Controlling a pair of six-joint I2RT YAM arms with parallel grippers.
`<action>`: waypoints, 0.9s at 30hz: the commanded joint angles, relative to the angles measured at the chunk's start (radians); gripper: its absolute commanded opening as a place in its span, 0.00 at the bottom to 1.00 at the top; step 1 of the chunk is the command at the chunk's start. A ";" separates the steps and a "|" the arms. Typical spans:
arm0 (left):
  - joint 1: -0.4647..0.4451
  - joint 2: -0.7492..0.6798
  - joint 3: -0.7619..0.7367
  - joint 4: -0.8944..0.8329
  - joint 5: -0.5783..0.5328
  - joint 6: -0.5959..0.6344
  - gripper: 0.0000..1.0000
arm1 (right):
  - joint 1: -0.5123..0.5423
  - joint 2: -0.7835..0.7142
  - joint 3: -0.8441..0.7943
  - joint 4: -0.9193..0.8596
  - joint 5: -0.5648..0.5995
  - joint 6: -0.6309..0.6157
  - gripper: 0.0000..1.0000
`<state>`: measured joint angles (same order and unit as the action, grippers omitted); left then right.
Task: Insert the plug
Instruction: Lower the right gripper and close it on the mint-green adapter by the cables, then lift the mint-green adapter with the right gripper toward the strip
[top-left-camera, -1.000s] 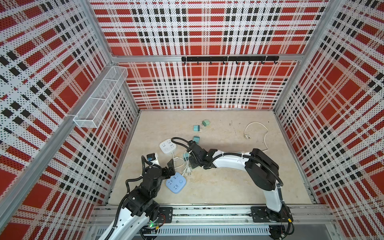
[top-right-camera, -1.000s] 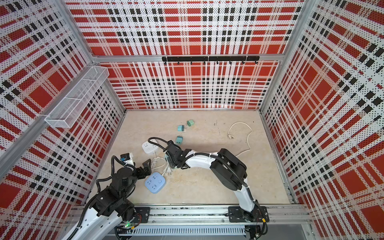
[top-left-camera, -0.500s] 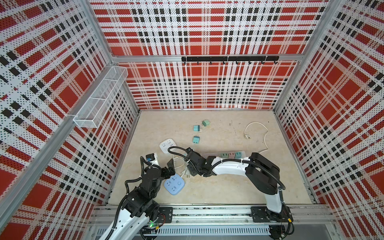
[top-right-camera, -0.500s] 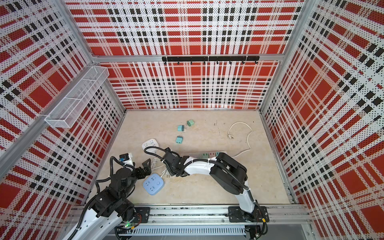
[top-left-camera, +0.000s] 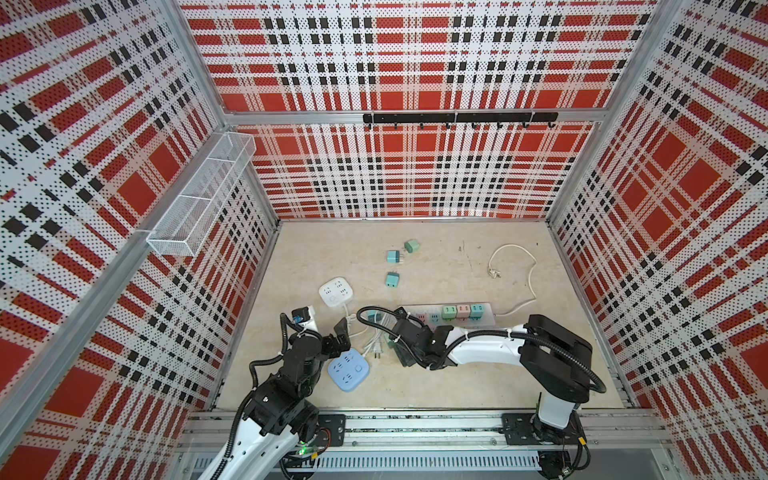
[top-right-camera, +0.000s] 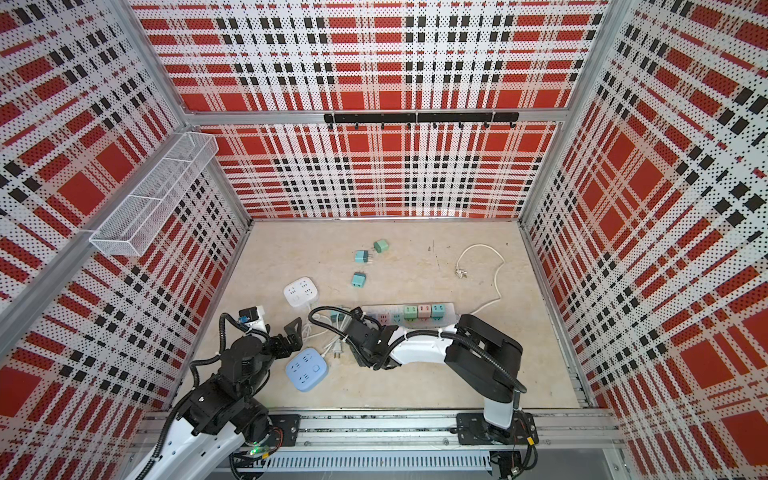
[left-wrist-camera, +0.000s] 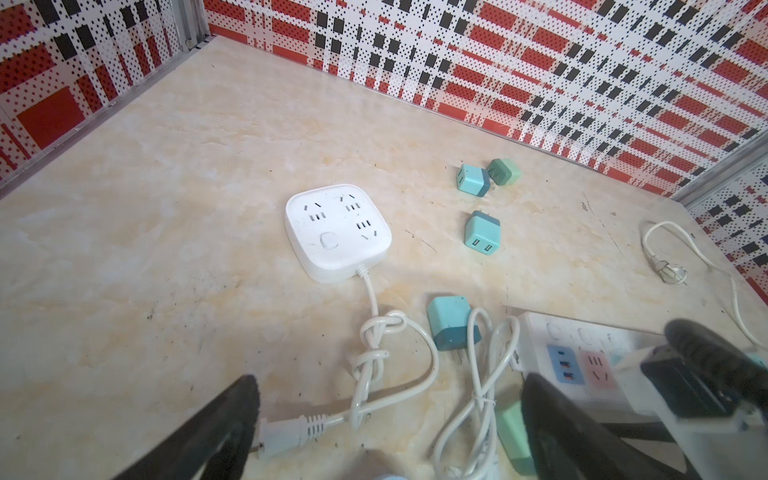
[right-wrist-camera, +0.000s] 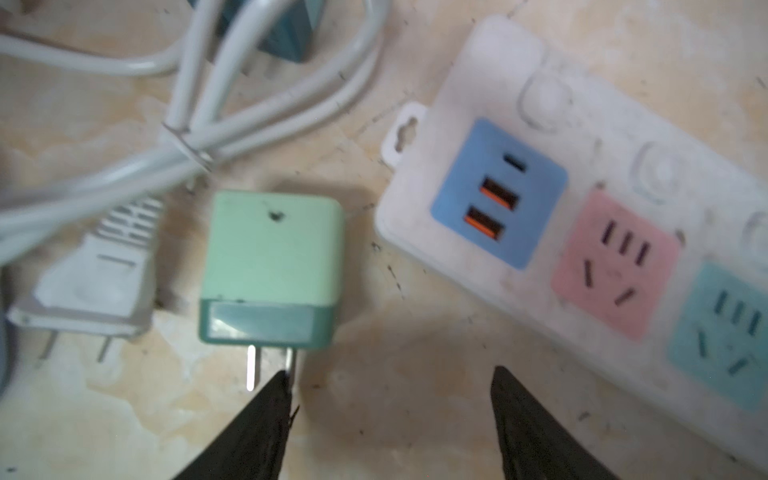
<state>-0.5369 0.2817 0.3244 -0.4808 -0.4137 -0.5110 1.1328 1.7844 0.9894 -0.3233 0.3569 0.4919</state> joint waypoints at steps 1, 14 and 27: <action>0.004 -0.009 -0.007 -0.003 -0.001 -0.004 1.00 | 0.005 -0.074 -0.043 0.010 0.045 0.054 0.77; 0.003 -0.010 -0.007 -0.006 -0.001 -0.004 0.99 | 0.042 -0.026 0.032 0.123 -0.052 -0.024 0.90; 0.002 -0.014 -0.008 -0.003 0.009 0.001 0.99 | 0.023 0.161 0.158 0.109 -0.076 -0.040 0.73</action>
<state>-0.5369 0.2802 0.3241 -0.4808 -0.3992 -0.5106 1.1637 1.9278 1.1290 -0.2287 0.2962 0.4599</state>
